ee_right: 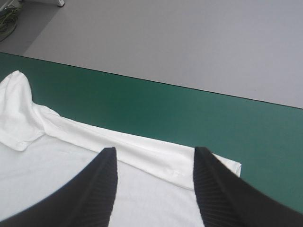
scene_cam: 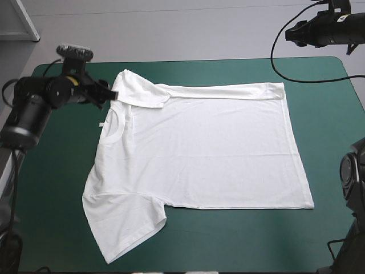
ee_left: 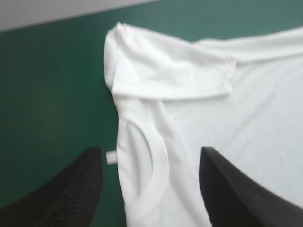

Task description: Fold the cloth

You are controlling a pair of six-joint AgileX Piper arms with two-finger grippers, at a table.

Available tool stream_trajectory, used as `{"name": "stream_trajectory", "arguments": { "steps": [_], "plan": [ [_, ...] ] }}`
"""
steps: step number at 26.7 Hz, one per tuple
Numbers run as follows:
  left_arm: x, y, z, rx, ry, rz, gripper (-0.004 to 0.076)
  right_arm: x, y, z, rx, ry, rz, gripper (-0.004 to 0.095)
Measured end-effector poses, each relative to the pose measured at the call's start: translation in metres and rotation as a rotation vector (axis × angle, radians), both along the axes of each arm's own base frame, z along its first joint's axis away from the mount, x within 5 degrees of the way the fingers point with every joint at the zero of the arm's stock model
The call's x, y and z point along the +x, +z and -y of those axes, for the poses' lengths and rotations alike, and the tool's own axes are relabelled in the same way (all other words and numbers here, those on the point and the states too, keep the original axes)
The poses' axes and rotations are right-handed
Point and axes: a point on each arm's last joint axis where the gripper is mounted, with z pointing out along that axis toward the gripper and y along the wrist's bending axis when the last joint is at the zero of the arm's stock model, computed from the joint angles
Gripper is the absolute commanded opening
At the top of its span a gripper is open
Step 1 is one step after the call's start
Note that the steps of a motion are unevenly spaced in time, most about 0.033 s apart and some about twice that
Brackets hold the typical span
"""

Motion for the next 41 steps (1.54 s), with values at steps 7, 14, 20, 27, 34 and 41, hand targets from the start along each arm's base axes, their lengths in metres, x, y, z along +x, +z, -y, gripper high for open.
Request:
{"name": "stream_trajectory", "arguments": {
  "steps": [7,14,20,27,34,41],
  "plan": [
    [-0.097,-0.036,-0.013,-0.064,0.069,-0.084,0.0438,-0.029,0.007,-0.008,0.052,0.021,-0.046,0.0462],
    [-0.151,-0.083,-0.02,-0.143,0.18,-0.212,0.0438,-0.068,-0.001,-0.015,0.028,0.07,-0.1,0.0462],
    [-0.162,-0.121,-0.026,-0.141,0.282,-0.318,0.0438,-0.075,-0.02,-0.016,0.018,0.089,-0.163,0.0462],
    [-0.164,-0.149,-0.032,-0.087,0.373,-0.422,0.0438,-0.074,-0.025,-0.017,0.027,0.095,-0.177,0.0462],
    [-0.141,-0.179,-0.029,-0.048,0.362,-0.533,0.0437,-0.074,-0.025,-0.017,0.027,0.097,-0.175,0.0462],
    [-0.125,-0.192,-0.02,-0.058,0.239,-0.58,0.0027,-0.074,-0.024,-0.017,0.028,0.097,-0.172,0.0442]
  ]
}}
